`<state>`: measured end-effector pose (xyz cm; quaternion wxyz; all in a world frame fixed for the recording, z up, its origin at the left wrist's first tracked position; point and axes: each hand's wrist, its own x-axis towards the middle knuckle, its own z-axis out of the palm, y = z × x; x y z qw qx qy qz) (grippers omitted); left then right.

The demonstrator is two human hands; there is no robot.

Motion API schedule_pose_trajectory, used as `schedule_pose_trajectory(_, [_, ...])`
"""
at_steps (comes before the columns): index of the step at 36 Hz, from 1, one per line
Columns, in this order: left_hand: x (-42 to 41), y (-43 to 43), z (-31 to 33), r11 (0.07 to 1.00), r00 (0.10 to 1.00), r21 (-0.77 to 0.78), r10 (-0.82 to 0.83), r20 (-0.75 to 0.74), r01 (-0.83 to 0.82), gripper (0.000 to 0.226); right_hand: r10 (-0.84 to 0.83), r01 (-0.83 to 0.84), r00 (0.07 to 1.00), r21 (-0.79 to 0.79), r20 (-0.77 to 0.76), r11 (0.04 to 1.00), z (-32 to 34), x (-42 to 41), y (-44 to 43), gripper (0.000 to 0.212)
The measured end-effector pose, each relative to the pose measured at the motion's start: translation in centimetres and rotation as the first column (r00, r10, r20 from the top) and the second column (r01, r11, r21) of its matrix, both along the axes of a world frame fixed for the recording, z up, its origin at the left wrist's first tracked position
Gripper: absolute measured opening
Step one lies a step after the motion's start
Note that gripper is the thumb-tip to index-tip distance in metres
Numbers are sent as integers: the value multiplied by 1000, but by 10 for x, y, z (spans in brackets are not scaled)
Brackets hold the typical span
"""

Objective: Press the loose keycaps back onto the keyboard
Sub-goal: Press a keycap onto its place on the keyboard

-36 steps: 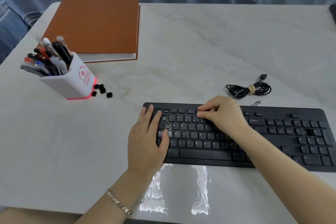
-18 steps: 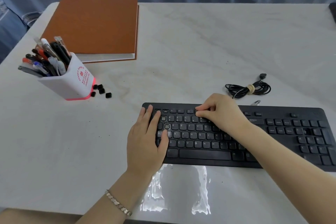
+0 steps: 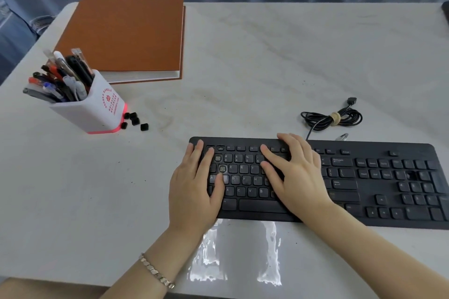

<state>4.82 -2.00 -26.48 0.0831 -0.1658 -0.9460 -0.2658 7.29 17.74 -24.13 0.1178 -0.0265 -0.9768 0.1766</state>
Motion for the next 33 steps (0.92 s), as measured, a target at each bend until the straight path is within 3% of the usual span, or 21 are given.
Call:
schedule_pose_trajectory(5, [0,2,1,1000,1000,22,12,28,-12,52,3,-2,1000,37,-13,999,10,-13,2,36])
schedule_pose_trajectory(9, [-3,-1,10,993,996,120,-24,83,14,52,9,-9,1000,36,3,999,25,-24,2,19])
schedule_pose_trajectory(12, [-17,-16,19,984,993,175,-36,113,16,50,-25,19,996,65,87,998,34,-29,1,28])
schedule_pose_trajectory(14, [-34,-31,24,991,996,131,12,93,-24,46,-51,47,994,41,96,998,34,-29,2,34])
schedule_pose_trajectory(19, [-81,-71,32,979,975,-26,203,87,-201,46,-75,73,994,31,81,997,28,-30,-1,24])
schedule_pose_trajectory(26, [-111,-89,17,950,958,-235,244,148,-206,51,-105,104,991,19,77,994,25,-30,-3,17])
schedule_pose_trajectory(30, [-107,-88,9,962,965,-198,221,145,-190,47,-108,108,991,13,79,994,25,-31,-2,17])
schedule_pose_trajectory(33, [-91,-82,6,990,987,-109,104,126,-90,44,-117,117,992,1,57,993,24,-32,-3,14])
